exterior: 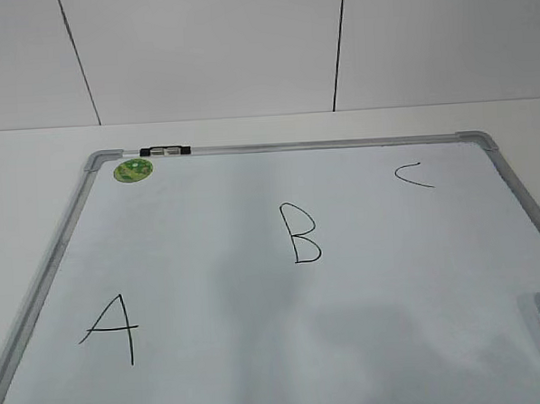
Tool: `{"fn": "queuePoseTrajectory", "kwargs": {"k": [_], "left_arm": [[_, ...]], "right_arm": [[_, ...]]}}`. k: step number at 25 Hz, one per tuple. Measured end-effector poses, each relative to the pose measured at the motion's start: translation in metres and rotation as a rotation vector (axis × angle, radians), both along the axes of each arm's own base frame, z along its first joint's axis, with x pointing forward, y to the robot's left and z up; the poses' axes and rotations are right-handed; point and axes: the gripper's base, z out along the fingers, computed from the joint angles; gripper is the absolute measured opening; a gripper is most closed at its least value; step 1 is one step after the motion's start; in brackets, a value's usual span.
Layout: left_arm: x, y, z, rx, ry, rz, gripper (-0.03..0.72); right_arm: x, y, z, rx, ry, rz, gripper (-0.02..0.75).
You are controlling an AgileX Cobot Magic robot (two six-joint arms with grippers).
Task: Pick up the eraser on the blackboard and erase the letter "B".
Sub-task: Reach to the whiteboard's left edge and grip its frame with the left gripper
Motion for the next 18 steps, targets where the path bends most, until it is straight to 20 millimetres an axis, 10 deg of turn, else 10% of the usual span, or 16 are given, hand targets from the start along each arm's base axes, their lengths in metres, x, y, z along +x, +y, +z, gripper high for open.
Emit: {"fn": "queuePoseTrajectory", "kwargs": {"k": [18], "left_arm": [[0.0,0.0,0.0,0.0,0.0,0.0,0.235]], "right_arm": [[0.019,0.002,0.0,0.099,0.132,-0.045,0.584]]}}
